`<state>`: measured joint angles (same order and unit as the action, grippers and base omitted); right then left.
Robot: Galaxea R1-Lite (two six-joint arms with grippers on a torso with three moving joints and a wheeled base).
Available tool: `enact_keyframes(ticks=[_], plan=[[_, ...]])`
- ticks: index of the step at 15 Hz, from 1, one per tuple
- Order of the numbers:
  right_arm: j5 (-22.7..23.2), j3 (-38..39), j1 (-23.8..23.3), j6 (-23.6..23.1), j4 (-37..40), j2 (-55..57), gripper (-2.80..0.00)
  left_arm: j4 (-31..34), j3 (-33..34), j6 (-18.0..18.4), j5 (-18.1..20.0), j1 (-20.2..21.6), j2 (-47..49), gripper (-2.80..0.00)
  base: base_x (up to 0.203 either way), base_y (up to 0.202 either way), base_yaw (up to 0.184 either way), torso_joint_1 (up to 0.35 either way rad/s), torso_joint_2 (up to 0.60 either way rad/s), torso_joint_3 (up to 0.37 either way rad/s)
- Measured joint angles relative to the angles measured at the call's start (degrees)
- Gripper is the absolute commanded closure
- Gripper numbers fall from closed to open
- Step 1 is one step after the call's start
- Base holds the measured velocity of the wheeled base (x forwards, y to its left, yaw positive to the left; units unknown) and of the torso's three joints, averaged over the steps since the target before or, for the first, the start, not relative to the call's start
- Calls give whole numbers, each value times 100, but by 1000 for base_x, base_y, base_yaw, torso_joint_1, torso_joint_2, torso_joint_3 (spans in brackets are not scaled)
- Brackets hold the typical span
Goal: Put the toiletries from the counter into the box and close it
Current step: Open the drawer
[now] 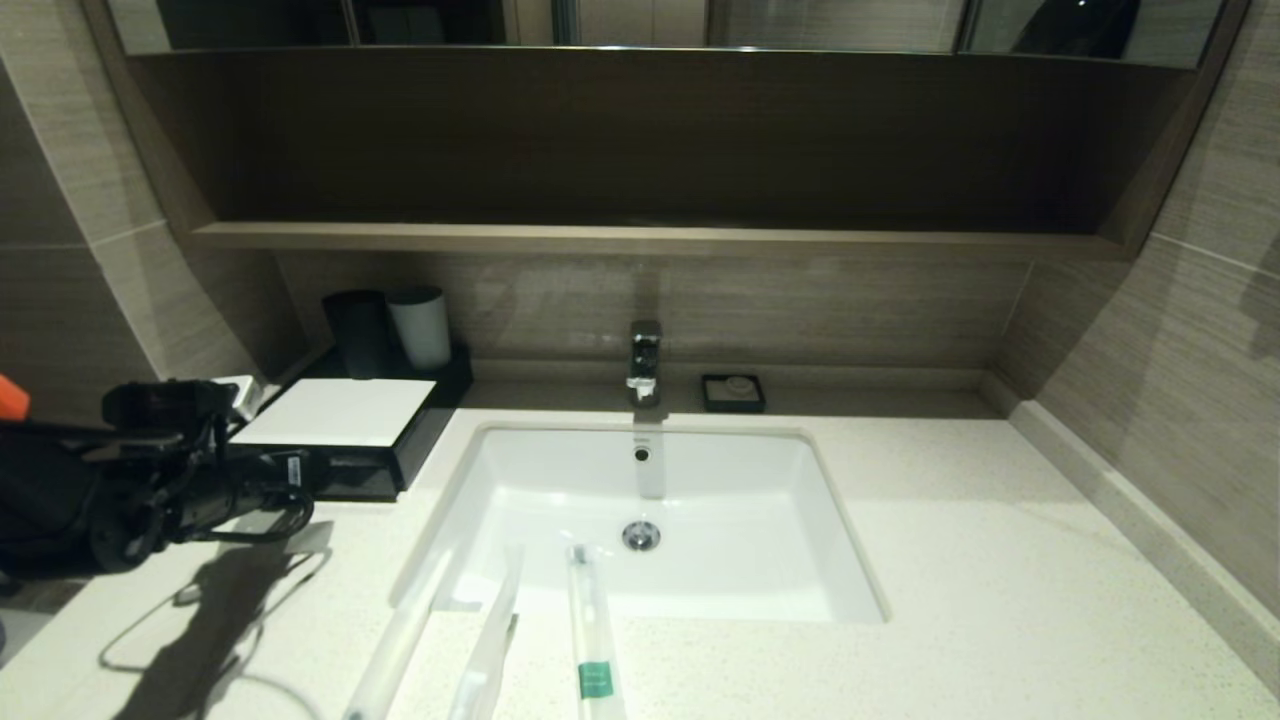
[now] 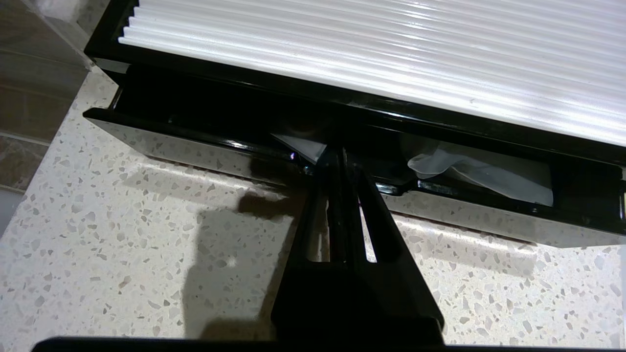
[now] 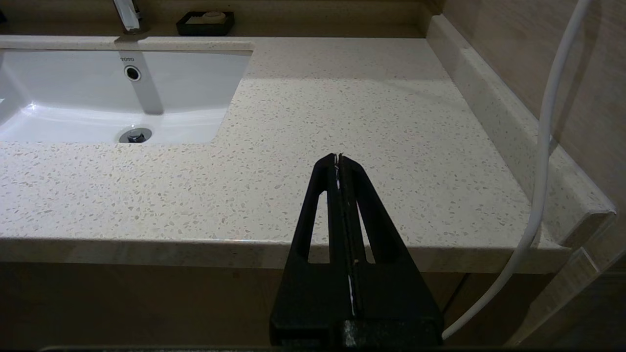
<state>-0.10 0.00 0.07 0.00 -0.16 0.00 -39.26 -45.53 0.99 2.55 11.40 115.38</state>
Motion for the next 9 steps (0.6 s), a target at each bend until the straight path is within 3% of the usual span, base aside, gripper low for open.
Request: enact_keyframes(ticks=[9], plan=[[2,0,0,0,2,0,0,-58,17,-2,8,1,47,0,0,0,0,0,0,0]])
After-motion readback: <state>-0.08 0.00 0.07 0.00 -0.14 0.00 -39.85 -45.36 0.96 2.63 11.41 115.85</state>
